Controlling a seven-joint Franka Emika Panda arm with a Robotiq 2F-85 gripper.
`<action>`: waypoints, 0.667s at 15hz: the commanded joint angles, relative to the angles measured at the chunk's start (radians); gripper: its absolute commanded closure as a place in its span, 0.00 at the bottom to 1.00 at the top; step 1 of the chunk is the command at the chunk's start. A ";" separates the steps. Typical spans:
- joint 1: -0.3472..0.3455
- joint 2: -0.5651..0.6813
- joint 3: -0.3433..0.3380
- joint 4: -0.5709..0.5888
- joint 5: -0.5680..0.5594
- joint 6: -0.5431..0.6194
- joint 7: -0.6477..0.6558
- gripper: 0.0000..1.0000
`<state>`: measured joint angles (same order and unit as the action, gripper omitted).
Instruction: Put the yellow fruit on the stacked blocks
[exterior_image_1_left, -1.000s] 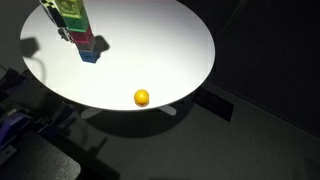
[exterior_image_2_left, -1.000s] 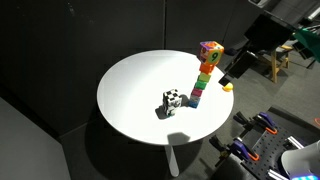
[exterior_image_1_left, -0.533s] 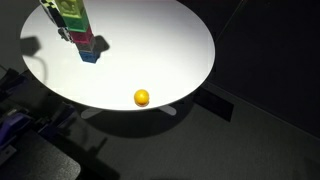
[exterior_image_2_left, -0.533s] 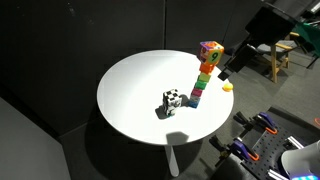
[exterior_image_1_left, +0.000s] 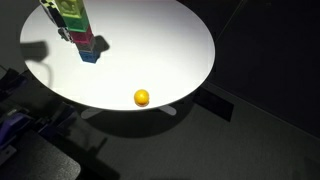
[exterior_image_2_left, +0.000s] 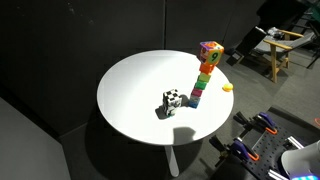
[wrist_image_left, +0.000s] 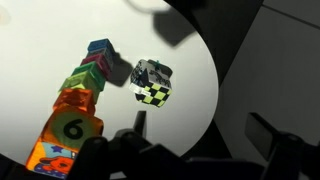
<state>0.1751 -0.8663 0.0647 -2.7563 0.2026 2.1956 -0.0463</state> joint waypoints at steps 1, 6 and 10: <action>-0.056 -0.021 -0.003 0.055 -0.048 -0.131 0.051 0.00; -0.115 -0.027 -0.033 0.122 -0.069 -0.274 0.045 0.00; -0.167 -0.020 -0.061 0.163 -0.095 -0.304 0.041 0.00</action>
<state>0.0394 -0.8936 0.0248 -2.6400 0.1388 1.9337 -0.0207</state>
